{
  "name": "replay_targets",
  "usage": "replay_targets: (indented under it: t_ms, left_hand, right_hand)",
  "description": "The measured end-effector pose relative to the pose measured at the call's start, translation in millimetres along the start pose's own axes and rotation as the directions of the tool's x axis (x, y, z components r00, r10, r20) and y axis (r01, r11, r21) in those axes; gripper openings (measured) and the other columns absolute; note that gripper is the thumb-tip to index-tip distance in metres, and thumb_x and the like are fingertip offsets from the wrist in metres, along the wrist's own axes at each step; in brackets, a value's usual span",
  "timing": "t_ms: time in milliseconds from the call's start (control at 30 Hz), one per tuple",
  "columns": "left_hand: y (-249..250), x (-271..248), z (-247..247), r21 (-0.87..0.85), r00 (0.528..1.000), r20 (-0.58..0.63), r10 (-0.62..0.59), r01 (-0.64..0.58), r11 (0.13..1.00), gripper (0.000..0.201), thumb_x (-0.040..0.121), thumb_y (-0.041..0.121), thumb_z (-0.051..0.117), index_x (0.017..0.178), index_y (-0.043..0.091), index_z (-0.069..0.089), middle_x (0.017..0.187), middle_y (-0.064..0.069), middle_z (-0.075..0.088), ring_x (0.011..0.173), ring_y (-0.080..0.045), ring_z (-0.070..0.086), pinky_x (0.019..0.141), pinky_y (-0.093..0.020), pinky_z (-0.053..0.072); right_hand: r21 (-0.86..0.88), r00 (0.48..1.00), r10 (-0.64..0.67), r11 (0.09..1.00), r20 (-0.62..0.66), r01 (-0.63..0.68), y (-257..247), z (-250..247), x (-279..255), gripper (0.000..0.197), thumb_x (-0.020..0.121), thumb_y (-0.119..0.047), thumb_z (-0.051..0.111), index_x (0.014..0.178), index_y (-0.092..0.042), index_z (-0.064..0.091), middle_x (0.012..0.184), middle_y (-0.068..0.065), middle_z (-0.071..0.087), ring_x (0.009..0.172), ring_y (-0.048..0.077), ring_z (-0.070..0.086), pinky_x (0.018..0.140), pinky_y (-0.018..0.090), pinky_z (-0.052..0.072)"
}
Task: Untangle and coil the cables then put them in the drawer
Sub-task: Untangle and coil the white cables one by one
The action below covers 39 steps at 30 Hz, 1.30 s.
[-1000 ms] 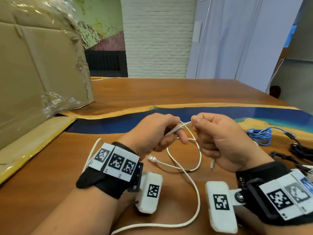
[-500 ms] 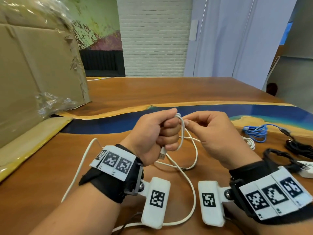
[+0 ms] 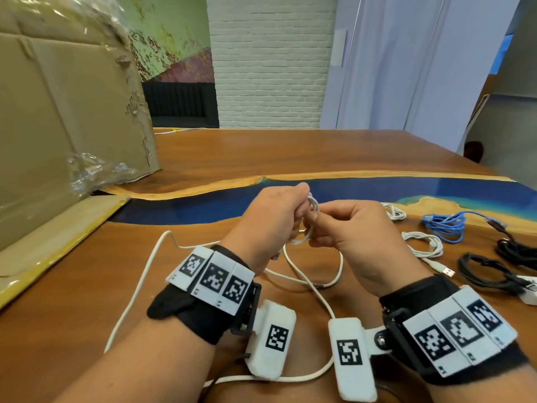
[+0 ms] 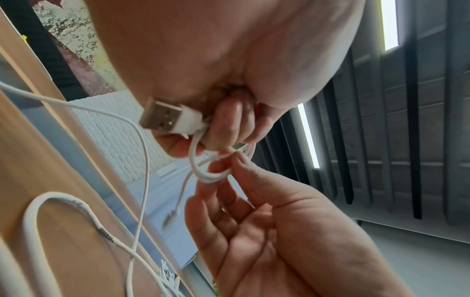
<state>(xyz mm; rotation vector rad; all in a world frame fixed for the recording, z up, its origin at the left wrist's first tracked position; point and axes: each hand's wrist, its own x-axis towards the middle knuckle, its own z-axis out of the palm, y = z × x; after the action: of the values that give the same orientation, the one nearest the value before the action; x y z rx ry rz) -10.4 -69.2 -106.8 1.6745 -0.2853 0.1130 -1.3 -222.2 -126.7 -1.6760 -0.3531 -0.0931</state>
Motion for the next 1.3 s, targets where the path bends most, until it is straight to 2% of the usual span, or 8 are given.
replay_targets:
  t_ms: [200,300,500,700,867,1033,1133,1300]
  left_hand:
    - [-2.3,3.5,-8.6,0.016,0.996,-0.069,0.048,-0.047,0.999,0.046,0.107,0.030,0.044,0.070,0.004,0.050,0.065,-0.012,0.036,0.058,-0.023,0.032,0.058,-0.031,0.030]
    - [1.1,0.3,-5.1,-0.114,1.000,0.002,0.016,-0.015,0.993,0.045,0.107,0.027,0.046,0.064,0.012,0.051,0.054,0.000,0.041,0.050,-0.013,0.030,0.049,-0.022,0.026]
    - [-0.1,1.2,-6.7,-0.111,1.000,-0.002,0.008,-0.008,0.994,0.041,0.108,0.029,0.043,0.071,0.014,0.053,0.055,0.005,0.027,0.050,-0.012,0.020,0.053,-0.031,0.016]
    - [-0.9,3.7,-8.0,-0.002,0.998,-0.055,0.038,-0.038,0.999,0.042,0.109,0.030,0.041,0.073,0.013,0.056,0.055,0.005,0.030,0.049,-0.011,0.024,0.048,-0.024,0.022]
    - [-5.6,6.7,-9.2,0.110,0.986,-0.158,0.055,-0.038,0.993,0.044,0.107,0.035,0.043,0.074,0.014,0.061,0.054,0.009,0.036,0.049,-0.009,0.031,0.052,-0.029,0.028]
    - [-3.3,6.2,-8.6,0.125,0.981,-0.174,0.085,-0.063,0.990,0.044,0.108,0.035,0.042,0.073,0.015,0.061,0.052,0.013,0.041,0.049,-0.006,0.035,0.055,-0.030,0.029]
    - [-2.4,6.8,-10.2,0.053,0.981,-0.180,0.072,-0.064,0.997,0.042,0.108,0.036,0.042,0.073,0.016,0.057,0.059,0.002,0.034,0.050,-0.012,0.027,0.050,-0.030,0.024]
    - [6.7,1.9,-9.2,-0.257,0.998,-0.058,-0.017,0.002,0.967,0.039,0.109,0.032,0.039,0.076,0.016,0.050,0.052,0.009,0.030,0.044,-0.008,0.020,0.053,-0.030,0.013]
  right_hand:
    - [0.334,0.955,0.118,0.919,0.270,-0.208,-10.5,-3.2,-3.7,0.019,0.098,-0.017,0.060,0.089,-0.008,0.074,0.095,0.013,0.071,0.097,0.025,0.066,0.087,0.044,0.050]
    - [0.433,0.929,0.090,0.866,0.359,-0.251,-11.7,-7.5,-5.1,0.014,0.089,-0.021,0.065,0.094,-0.008,0.067,0.091,0.007,0.065,0.093,0.021,0.062,0.087,0.046,0.049]
    - [0.307,0.993,0.110,0.944,0.047,-0.119,-7.7,-1.7,-0.7,0.012,0.091,-0.010,0.069,0.099,-0.003,0.076,0.085,0.016,0.072,0.078,0.022,0.071,0.070,0.038,0.060]
    - [0.157,0.987,0.053,0.987,-0.148,-0.030,-1.6,-10.9,3.0,0.017,0.083,-0.015,0.081,0.100,-0.014,0.081,0.088,0.011,0.079,0.078,0.025,0.076,0.064,0.033,0.060]
    - [0.228,0.996,0.084,0.970,-0.009,-0.080,-4.8,-16.5,5.3,0.010,0.091,-0.011,0.072,0.089,-0.012,0.082,0.077,0.011,0.071,0.062,0.020,0.063,0.059,0.031,0.056]
    - [0.269,0.986,0.127,0.951,0.104,-0.151,-7.1,-24.4,6.7,0.016,0.096,-0.016,0.065,0.096,-0.011,0.081,0.061,0.002,0.050,0.046,0.011,0.033,0.038,0.022,0.030]
    - [0.192,0.991,0.102,0.974,0.088,-0.118,-6.2,-22.8,6.2,0.014,0.095,-0.014,0.067,0.099,-0.009,0.079,0.063,0.004,0.060,0.046,0.011,0.042,0.040,0.022,0.035]
    - [0.103,0.999,0.037,0.994,-0.018,-0.035,-5.6,-11.1,1.8,0.009,0.092,-0.001,0.070,0.096,-0.003,0.079,0.085,0.018,0.077,0.074,0.025,0.074,0.061,0.030,0.060]
